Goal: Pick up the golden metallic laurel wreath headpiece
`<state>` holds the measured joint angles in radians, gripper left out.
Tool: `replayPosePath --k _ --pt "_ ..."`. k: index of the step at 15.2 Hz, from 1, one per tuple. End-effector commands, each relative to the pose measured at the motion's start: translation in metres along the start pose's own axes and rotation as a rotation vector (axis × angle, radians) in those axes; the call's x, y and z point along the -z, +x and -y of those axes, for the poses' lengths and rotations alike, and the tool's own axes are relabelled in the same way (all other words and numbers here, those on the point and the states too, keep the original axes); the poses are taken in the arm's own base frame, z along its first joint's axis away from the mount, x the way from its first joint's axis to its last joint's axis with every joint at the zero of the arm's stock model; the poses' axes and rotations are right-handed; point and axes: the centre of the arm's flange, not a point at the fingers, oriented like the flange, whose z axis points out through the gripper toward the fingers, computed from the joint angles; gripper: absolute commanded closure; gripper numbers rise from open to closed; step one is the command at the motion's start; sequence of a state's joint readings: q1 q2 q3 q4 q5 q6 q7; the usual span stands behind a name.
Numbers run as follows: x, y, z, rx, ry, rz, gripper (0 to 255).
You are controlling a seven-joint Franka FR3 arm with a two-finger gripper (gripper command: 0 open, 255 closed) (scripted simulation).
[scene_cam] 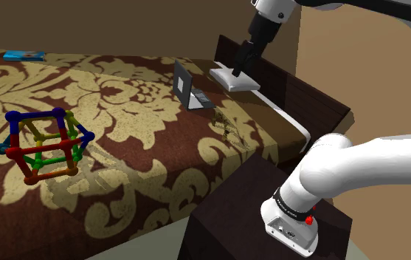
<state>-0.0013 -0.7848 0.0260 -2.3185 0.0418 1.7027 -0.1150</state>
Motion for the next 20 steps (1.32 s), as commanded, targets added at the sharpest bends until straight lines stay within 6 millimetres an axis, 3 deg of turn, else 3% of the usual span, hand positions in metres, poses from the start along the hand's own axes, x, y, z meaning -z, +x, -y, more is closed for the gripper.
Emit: replayPosePath --k 1,20 --pt "0.000 0.000 0.000 0.000 0.000 0.000 0" --pt "-0.198 0.030 -0.144 -0.152 -0.041 -0.035 0"
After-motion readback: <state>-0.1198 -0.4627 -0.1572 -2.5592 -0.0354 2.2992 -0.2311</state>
